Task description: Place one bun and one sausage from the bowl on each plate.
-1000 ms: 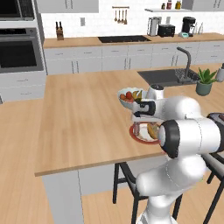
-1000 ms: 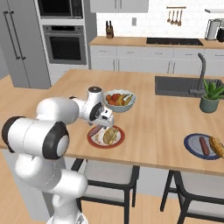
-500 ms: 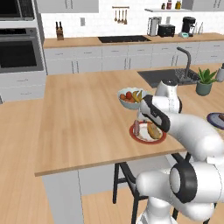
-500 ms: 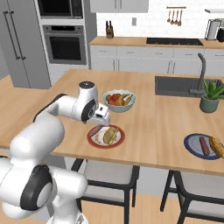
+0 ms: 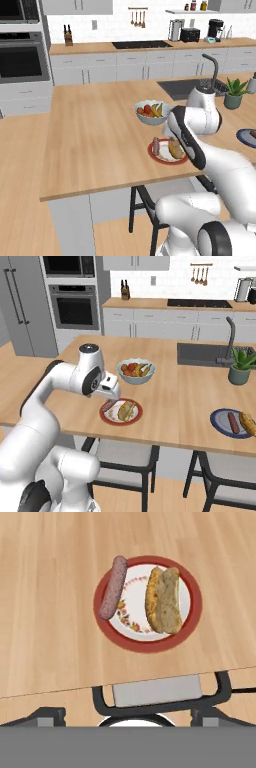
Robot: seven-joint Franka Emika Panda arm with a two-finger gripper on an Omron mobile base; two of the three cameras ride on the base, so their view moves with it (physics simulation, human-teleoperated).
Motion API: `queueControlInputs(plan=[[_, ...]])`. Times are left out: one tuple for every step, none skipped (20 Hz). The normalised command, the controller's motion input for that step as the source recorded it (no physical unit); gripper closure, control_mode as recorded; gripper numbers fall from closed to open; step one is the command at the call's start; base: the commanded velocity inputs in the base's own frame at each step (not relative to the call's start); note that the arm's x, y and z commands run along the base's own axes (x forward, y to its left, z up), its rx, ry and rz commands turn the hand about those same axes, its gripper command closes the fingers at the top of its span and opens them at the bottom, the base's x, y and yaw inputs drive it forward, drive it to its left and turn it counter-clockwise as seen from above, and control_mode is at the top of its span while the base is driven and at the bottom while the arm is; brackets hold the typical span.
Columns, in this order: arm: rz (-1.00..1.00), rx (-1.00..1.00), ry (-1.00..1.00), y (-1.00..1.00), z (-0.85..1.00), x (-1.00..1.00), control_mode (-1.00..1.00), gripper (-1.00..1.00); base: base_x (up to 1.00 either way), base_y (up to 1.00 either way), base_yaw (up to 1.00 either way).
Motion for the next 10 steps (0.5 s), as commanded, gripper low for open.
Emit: queueControlInputs(plan=[[0.00, 0.00, -0.03, 0.07, 0.47, -0.66, -1.00, -1.00, 0.00, 0.00, 0.00], [0.00, 0.00, -0.04, 0.00, 0.46, -0.64, -1.00, -1.00, 0.00, 0.00, 0.00], [0.00, 0.00, -0.02, 0.04, 0.46, -0.37, -1.00, -1.00, 0.00, 0.00, 0.00], [0.00, 0.00, -0.01, 0.00, 0.55, -0.33, -1.00, -1.00, 0.00, 0.00, 0.00], [0.00, 0.00, -0.01, 0.00, 0.60, -0.41, -1.00, -1.00, 0.00, 0.00, 0.00], [0.00, 0.00, 0.00, 0.00, 0.50, -0.50, -1.00, -1.00, 0.00, 0.00, 0.00], [0.00, 0.00, 0.00, 0.00, 0.44, -0.59, -1.00, -1.00, 0.00, 0.00, 0.00], [0.00, 0.00, 0.00, 0.00, 0.35, -0.59, -1.00, -1.00, 0.00, 0.00, 0.00], [0.00, 0.00, 0.00, 0.00, 0.31, -0.67, -1.00, -1.00, 0.00, 0.00, 0.00], [0.00, -0.01, 0.00, 0.06, 0.28, -0.59, -1.00, -1.00, 0.00, 0.00, 0.00]])
